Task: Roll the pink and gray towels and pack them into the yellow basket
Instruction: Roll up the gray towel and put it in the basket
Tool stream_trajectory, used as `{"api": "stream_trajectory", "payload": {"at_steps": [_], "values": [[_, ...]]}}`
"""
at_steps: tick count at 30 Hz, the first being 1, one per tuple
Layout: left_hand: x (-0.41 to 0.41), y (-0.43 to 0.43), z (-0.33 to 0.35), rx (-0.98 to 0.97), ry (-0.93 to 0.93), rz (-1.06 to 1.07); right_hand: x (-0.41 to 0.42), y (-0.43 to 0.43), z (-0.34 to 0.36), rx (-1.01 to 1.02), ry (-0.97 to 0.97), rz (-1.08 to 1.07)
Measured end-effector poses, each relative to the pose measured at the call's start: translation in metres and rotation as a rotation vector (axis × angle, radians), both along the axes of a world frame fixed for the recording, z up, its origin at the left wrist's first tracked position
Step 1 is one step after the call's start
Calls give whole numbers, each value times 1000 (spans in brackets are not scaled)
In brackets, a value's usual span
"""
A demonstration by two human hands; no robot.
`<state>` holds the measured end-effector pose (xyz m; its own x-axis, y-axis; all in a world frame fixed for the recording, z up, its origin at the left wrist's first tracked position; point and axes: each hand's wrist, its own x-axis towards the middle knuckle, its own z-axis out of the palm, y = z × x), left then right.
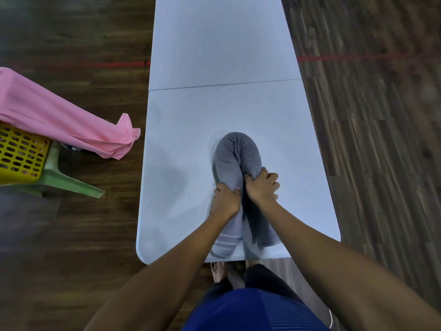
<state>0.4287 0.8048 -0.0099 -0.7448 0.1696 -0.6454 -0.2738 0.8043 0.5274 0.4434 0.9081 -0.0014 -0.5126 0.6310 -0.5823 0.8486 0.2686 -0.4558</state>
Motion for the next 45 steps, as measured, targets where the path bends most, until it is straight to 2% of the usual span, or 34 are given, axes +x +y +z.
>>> {"api": "stream_trajectory", "payload": {"at_steps": [5, 7, 9, 12, 14, 16, 17, 19, 23, 29, 35, 40, 45], "values": [[13, 2, 0, -2, 4, -59, -2, -3, 7, -51, 42, -34], [15, -5, 0, -10, -30, -206, -4, -8, 13, -6, 0, 32], [16, -21, 4, 72, -95, -326, -6, -14, 15, 73, -84, 142], [14, -62, 0, 203, -34, -339, -4, -18, 11, 158, -163, 296], [10, -95, -5, 91, 193, -283, -2, -18, 8, 211, -186, 348], [6, -125, -15, -114, 441, -295, 0, -19, 5, 244, -192, 400], [5, -135, -19, -206, 474, -312, 3, -19, 4, 267, -188, 439], [5, -148, -26, -318, 414, -334, 9, -15, 3, 307, -169, 532], [17, -151, -34, -368, 383, -363, 18, -4, -2, 325, -126, 664], [19, -146, -32, -376, 365, -310, 16, 2, -8, 363, -46, 729], [22, -161, -9, -339, 397, -126, 0, 2, 1, 252, 131, 756], [30, -210, 17, -337, 447, 61, -20, -60, 24, 123, 246, 875], [35, -295, 44, -350, 494, 256, -43, -156, 42, -7, 334, 985]]}}
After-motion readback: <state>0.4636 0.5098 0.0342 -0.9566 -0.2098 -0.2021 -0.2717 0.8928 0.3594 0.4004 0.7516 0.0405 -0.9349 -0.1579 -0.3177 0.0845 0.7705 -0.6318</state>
